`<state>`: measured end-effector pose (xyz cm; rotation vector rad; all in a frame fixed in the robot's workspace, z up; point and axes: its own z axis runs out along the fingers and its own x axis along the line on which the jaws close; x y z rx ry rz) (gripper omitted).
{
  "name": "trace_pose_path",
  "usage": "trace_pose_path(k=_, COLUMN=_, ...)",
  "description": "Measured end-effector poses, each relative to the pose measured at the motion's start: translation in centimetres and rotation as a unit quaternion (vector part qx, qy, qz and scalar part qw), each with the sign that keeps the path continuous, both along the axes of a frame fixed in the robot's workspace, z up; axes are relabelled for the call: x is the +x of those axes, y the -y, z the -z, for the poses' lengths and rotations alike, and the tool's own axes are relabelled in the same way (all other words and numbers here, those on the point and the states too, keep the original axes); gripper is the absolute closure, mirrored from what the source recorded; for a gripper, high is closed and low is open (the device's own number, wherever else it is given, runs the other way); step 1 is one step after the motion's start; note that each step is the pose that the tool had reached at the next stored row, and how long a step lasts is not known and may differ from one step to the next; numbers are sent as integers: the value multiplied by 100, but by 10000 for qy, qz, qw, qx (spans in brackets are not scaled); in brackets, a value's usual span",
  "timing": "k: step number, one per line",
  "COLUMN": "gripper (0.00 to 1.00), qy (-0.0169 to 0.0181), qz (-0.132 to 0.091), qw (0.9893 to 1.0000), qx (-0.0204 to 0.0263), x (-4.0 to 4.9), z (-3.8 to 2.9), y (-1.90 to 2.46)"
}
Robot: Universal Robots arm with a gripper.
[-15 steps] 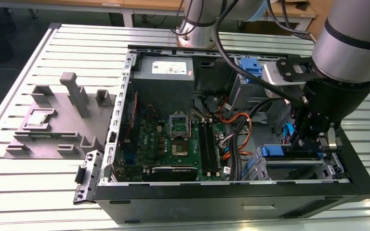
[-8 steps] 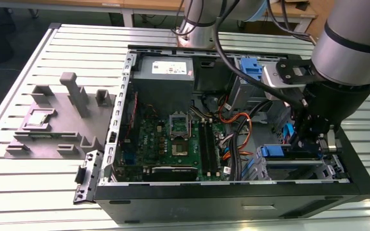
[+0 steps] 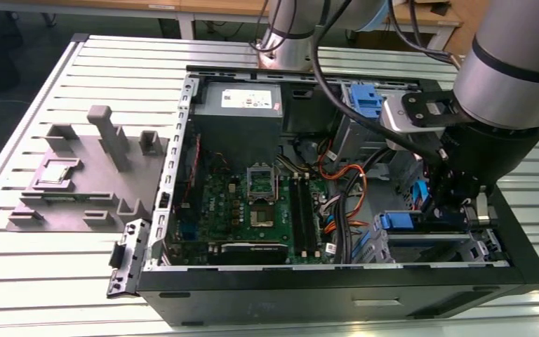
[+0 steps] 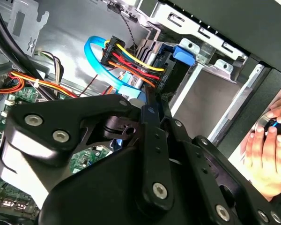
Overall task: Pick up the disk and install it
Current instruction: 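Insert the second disk wire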
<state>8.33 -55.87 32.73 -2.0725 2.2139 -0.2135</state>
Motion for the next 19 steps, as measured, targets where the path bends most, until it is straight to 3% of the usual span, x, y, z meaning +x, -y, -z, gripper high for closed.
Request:
trace_pose_path(k=4, gripper=83, qy=0, qz=0, qw=10000, qx=1, x=0, z=1, y=1)
trace_pose_path(k=5, gripper=76, qy=0, qz=0, qw=10000, qx=1, x=0, z=-6, y=1)
trace_pose_path(k=6, gripper=76, qy=-1, qz=0, qw=10000, qx=2, x=0, z=-17, y=1)
trace_pose_path(k=12, gripper=76, qy=-26, qz=0, qw=10000, qx=11, x=1, z=-168, y=1)
trace_pose_path(k=16, gripper=90, qy=-45, qz=0, qw=10000, qx=12, x=0, z=-205, y=1)
trace_pose_path(k=19, gripper=90, qy=-47, qz=0, qw=10000, qx=12, x=0, z=-206, y=1)
